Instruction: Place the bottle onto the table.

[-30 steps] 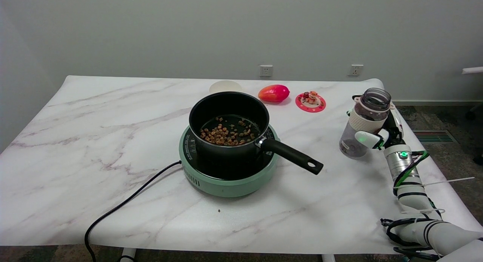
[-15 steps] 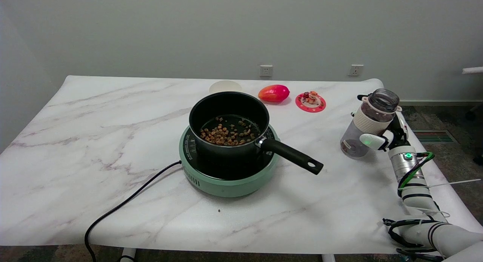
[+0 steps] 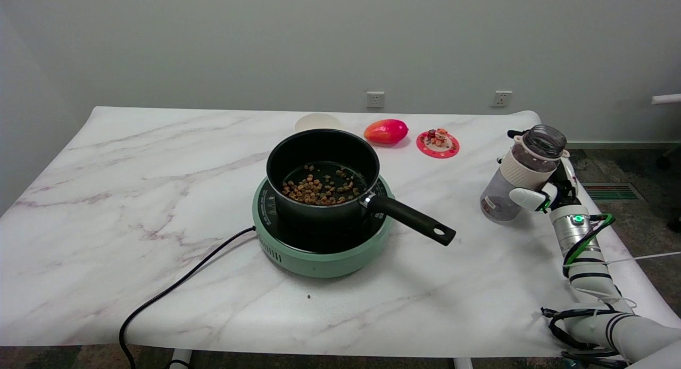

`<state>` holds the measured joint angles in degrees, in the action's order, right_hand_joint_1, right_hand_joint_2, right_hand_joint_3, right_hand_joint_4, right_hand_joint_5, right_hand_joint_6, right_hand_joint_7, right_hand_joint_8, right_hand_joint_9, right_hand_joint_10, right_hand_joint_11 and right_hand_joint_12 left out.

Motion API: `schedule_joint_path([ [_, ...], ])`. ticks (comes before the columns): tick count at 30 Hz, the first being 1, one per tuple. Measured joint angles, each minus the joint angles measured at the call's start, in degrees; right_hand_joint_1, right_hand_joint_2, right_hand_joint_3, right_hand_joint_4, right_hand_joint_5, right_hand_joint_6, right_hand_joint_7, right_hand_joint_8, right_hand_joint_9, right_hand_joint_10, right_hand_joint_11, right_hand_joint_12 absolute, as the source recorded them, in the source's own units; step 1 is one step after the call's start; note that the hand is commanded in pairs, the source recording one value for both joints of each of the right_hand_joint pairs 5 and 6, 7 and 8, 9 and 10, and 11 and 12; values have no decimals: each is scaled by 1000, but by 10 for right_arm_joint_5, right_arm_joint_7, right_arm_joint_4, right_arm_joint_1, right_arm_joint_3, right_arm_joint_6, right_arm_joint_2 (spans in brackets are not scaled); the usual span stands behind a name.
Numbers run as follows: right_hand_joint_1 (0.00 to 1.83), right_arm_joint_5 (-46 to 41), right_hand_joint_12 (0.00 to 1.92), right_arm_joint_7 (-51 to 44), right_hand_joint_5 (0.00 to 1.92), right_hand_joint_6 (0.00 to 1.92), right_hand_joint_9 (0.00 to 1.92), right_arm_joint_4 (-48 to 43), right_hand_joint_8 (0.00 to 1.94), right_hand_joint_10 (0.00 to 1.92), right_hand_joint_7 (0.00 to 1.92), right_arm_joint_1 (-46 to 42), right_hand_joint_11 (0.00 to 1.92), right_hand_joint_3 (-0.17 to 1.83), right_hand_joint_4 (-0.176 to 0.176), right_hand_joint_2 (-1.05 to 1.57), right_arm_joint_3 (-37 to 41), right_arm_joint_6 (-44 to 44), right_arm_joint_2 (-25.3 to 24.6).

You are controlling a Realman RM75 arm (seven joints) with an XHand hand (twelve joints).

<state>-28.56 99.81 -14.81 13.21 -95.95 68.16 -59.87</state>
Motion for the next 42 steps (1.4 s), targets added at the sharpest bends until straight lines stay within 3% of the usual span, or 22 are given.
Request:
schedule_joint_path([
  [7,1128,1,785,0,577,577,941,-2,1172,941,1172,2,785,1133,0,-780,0,-3,1],
  [13,1138,3,772,0,419,419,708,-4,779,708,779,5,772,1017,0,-815,-2,-5,1],
  [21,1142,4,753,-1,411,411,657,-9,549,657,549,8,753,1014,0,-836,-3,-12,2],
  [32,1165,5,739,-3,383,383,637,-13,392,637,392,9,739,1020,0,-839,-4,-21,2],
  [42,1151,5,740,-2,385,385,629,-13,367,629,367,7,740,1019,0,-856,-1,-27,6],
])
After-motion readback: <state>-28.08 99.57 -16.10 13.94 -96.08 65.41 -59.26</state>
